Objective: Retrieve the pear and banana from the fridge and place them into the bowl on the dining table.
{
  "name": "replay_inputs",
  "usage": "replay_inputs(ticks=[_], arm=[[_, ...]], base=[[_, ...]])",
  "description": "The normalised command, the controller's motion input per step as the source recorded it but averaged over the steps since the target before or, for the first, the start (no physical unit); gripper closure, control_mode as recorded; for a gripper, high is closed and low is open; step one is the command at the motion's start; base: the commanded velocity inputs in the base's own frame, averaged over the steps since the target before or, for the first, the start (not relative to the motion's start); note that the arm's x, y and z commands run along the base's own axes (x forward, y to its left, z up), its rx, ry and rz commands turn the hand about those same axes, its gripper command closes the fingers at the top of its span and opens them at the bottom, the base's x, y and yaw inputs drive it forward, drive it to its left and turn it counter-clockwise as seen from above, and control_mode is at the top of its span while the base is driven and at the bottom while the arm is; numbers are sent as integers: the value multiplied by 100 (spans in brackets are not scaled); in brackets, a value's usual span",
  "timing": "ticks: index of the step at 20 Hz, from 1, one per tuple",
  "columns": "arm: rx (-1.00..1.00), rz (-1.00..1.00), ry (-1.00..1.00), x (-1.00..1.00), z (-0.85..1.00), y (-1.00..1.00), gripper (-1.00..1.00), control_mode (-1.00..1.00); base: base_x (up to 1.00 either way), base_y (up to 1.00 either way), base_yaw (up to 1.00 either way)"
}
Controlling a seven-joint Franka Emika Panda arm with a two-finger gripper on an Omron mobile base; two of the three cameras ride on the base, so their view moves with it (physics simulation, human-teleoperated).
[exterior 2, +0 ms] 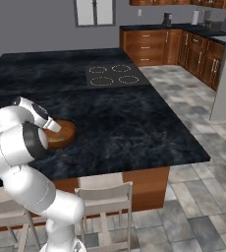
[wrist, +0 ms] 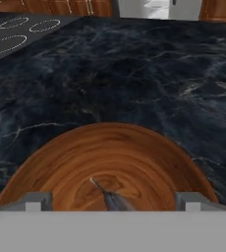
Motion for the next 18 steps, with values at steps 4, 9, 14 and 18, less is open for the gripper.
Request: replay_inputs(ticks=[4, 9, 14, 18], arm=[[1, -9, -20, -66, 74, -27, -100, -100], [12, -4, -10, -64, 98, -61, -100, -100], [17, 3, -3, -60, 98, -78, -100, -100], [19, 23, -1, -71, 77, -84, -100, -100]], base=[[0, 0, 0], [0, 0, 0], [0, 0, 0], [0, 0, 0]])
